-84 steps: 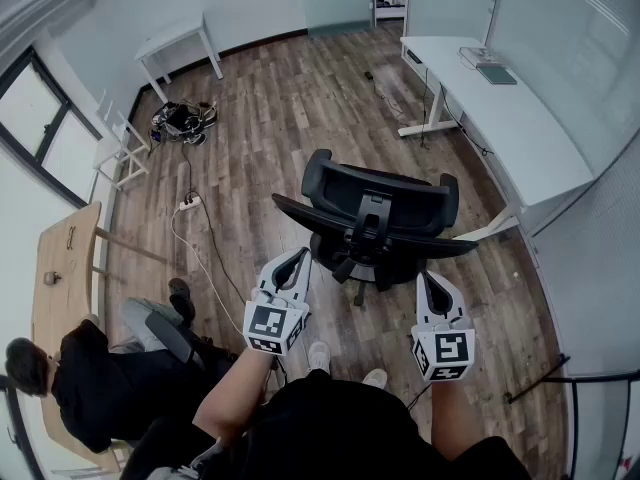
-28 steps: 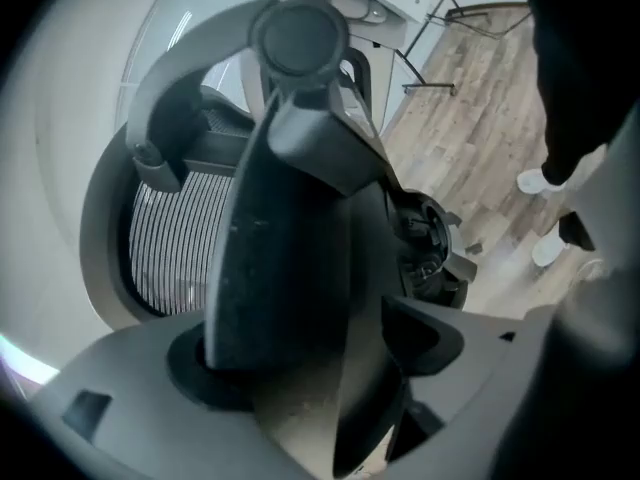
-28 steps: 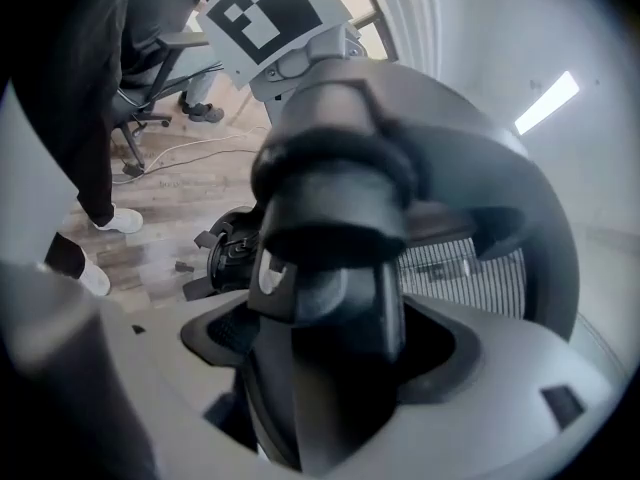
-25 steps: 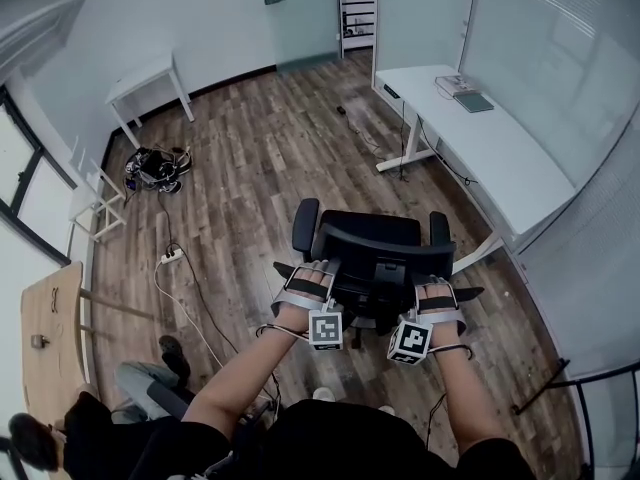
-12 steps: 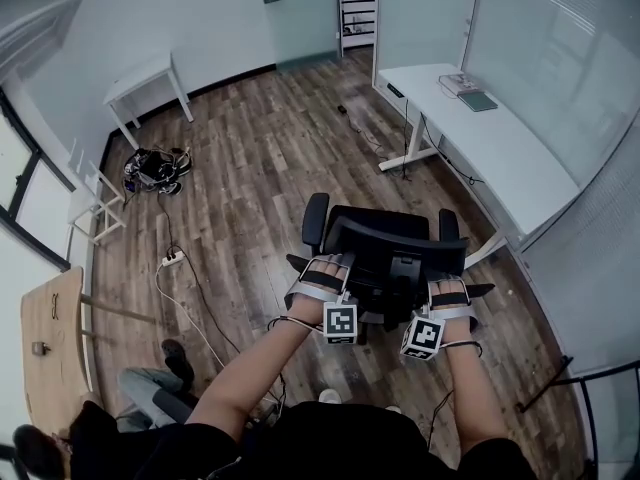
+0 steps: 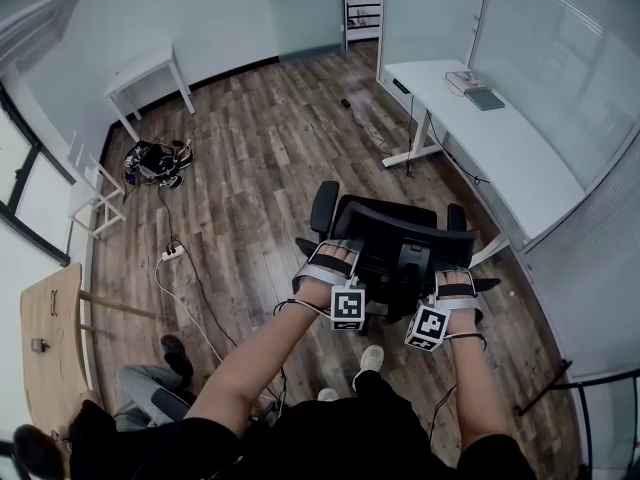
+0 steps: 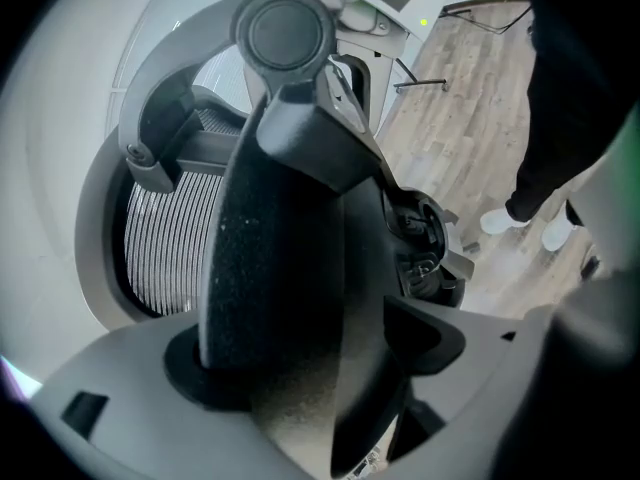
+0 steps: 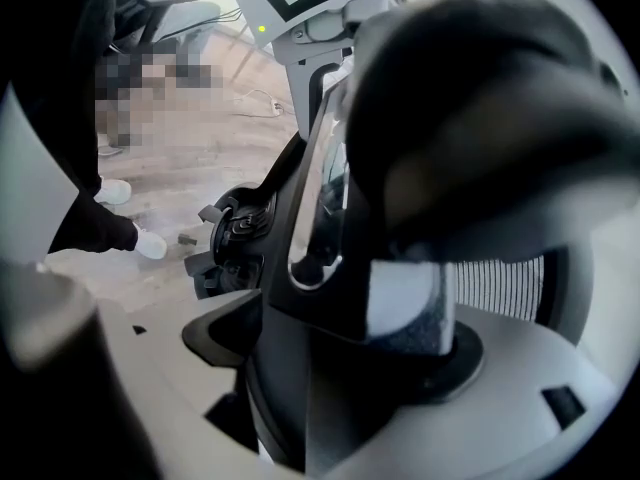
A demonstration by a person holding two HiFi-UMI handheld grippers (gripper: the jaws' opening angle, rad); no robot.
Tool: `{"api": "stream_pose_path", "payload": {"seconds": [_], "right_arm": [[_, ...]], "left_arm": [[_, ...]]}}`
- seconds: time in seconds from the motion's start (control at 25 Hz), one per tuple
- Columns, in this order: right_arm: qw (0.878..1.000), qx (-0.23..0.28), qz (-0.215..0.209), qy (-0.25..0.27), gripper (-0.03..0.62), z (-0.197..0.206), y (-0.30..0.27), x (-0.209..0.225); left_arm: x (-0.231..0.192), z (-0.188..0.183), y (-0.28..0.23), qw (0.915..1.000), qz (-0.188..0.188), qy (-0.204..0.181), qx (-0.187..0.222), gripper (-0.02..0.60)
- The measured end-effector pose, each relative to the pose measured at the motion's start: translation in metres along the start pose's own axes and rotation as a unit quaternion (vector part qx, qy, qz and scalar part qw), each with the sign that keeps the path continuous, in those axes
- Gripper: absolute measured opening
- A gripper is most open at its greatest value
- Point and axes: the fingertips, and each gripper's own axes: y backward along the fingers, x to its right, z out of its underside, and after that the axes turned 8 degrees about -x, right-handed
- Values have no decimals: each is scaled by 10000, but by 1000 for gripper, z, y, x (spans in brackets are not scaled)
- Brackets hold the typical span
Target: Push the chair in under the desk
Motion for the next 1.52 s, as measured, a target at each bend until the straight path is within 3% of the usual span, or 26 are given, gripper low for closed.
{"api": "stream_pose_path", "payload": {"seconds": [0.32,0.48,0.6,0.8,0.92,1.04,1.32,1.52], "right_arm": [[10000,32,65,10,403,10,-23,17],[9999,86,103,-91,407,5,-28,25],[9997,97,228,-67,407,6,-30,32],[9980,342,-170,-505,402,2,-38,39],[9981,327,-120,-512,388,9,-51,49],[9977,374,-71,-566,385,13,-65,57],[9998,68,41,-182,333,39,-103,72],[9997,-115,114,-174,336,44,-124,86]], "left_arm": [[-15,-8,-23,10000,-6,13,-28,400],[-24,-11,-30,9995,-123,245,145,400],[-28,-9,-36,9996,-245,104,106,400],[-34,-16,-52,9998,-9,124,128,400],[-50,-20,-68,9996,-248,26,122,400],[-57,-23,-82,9997,-218,4,83,400],[-74,-34,-113,9997,-188,69,123,400],[-88,-33,-136,9998,-44,-90,186,400]]}}
